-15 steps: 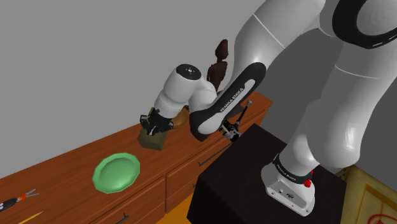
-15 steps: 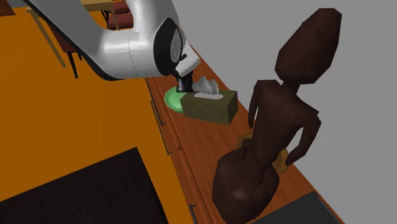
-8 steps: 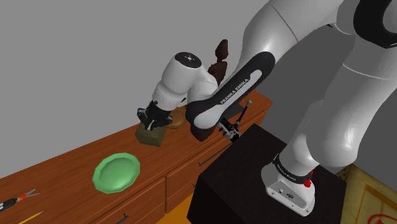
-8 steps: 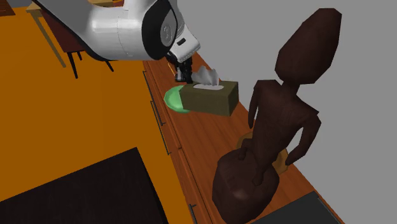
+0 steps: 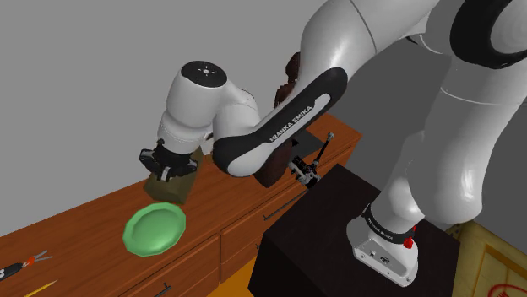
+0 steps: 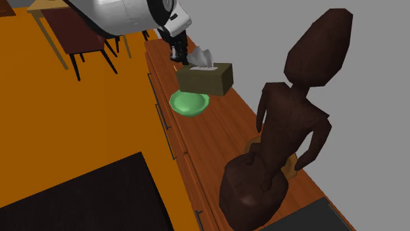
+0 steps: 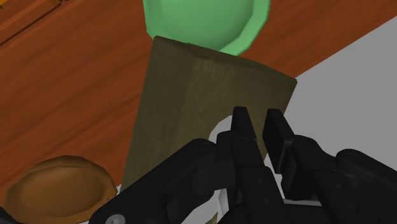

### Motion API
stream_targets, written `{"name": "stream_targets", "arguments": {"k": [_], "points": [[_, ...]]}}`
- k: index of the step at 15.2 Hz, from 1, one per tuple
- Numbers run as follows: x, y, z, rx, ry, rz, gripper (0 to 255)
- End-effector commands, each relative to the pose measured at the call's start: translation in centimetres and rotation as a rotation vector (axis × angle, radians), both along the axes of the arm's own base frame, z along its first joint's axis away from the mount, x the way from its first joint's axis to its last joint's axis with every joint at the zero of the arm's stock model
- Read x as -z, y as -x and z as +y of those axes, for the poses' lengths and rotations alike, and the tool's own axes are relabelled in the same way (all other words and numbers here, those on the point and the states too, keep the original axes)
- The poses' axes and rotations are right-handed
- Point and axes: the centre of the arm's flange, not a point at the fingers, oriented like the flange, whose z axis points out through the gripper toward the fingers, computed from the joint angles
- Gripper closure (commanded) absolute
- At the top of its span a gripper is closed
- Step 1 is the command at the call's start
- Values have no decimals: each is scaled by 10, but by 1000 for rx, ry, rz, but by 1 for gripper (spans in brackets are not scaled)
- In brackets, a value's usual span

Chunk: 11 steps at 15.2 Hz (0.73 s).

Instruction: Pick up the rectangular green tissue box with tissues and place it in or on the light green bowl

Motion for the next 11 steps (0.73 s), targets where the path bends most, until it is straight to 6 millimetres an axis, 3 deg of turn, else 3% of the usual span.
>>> {"name": "stream_targets", "arguments": {"k": [1, 6, 11], "points": [[-4, -6, 24, 2, 1, 0, 255], [-20, -16, 93, 2, 1, 0, 255], [6, -16, 93, 2, 1, 0, 255]]}}
